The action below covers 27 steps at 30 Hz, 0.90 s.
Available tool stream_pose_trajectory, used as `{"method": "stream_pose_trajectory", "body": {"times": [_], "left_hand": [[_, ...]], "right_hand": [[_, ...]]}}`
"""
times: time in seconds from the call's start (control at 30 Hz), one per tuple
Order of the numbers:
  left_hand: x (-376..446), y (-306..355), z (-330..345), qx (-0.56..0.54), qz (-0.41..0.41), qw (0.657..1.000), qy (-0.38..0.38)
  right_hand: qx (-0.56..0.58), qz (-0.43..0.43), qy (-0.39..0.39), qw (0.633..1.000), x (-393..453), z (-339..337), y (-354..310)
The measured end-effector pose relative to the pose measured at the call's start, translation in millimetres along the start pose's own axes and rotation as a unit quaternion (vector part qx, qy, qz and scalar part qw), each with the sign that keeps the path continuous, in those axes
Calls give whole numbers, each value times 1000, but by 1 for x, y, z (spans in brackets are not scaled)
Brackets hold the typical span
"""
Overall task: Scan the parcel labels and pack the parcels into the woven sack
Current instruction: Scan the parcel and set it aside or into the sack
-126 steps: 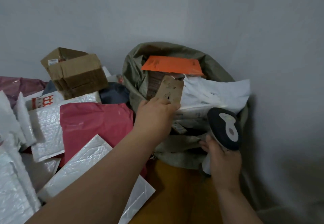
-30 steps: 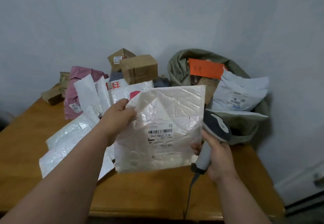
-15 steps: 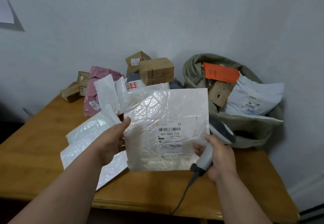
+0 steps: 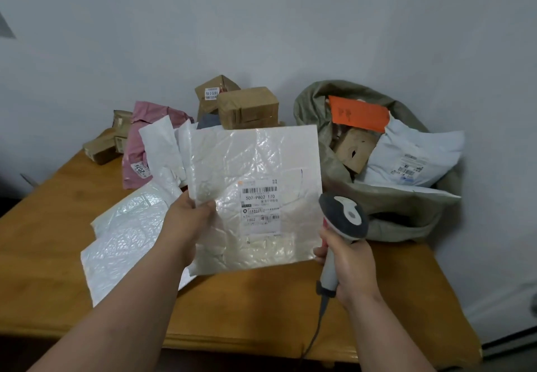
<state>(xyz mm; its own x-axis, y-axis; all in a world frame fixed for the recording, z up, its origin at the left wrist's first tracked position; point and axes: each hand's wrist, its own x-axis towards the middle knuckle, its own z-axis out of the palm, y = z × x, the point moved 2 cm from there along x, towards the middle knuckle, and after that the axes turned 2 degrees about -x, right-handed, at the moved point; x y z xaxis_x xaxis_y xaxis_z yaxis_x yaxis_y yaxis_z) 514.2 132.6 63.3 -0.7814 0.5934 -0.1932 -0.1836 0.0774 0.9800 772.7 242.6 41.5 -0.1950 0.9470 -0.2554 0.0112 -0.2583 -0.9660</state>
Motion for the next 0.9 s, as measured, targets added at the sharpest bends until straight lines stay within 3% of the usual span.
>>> {"method": "stream_pose_trajectory", "body": {"times": [0.27,0.9], "left_hand": [[12,8,23,-49,12,998,49],[16,13,56,-31,8,998,60]], "right_hand": [[-77,-40,-198,976,-10,6,-18],[-152,-104,-257,949,14,-2,-39]]}}
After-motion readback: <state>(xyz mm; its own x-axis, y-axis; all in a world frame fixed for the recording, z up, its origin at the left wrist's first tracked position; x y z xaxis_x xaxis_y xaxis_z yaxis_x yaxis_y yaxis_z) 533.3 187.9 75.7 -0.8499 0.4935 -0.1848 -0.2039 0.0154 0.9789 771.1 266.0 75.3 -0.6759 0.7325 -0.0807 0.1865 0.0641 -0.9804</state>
